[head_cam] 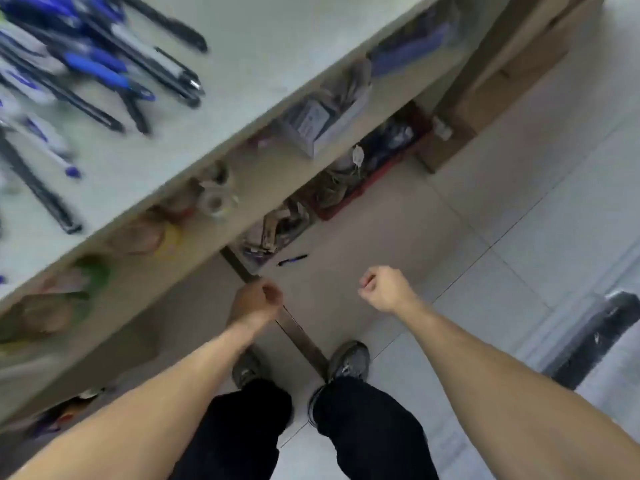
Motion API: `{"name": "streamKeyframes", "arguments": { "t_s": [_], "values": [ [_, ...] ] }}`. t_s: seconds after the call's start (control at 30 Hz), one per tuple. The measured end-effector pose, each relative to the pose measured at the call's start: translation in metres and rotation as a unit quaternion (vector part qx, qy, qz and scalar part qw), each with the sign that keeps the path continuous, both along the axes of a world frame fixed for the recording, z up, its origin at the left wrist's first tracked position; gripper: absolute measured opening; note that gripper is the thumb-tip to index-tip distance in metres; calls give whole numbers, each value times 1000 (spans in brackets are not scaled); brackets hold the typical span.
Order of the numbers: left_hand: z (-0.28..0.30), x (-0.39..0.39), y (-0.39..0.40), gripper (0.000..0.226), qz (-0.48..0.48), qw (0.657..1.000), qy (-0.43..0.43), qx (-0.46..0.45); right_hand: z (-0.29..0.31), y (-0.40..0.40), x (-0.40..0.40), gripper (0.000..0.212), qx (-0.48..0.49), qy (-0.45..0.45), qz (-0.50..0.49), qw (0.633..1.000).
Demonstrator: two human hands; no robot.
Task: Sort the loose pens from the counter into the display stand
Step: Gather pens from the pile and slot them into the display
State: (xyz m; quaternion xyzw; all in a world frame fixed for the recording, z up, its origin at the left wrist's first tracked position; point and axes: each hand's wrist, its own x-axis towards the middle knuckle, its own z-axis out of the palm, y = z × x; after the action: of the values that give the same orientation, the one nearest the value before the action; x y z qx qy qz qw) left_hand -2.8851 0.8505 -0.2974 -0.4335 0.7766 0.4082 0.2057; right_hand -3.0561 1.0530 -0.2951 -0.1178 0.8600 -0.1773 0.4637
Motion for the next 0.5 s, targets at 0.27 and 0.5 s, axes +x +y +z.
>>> {"name": "streamKeyframes", "arguments": {
  "t_s": [0.27,0.5],
  "values": [
    [-307,-52,-2,32,-115,987,51,-100,-307,-70,1,25,-64,47,7,997],
    [-441,-69,-34,38,-165,962,12,-219,-453,-131,-12,54,-98,116,147,977]
  ]
}}
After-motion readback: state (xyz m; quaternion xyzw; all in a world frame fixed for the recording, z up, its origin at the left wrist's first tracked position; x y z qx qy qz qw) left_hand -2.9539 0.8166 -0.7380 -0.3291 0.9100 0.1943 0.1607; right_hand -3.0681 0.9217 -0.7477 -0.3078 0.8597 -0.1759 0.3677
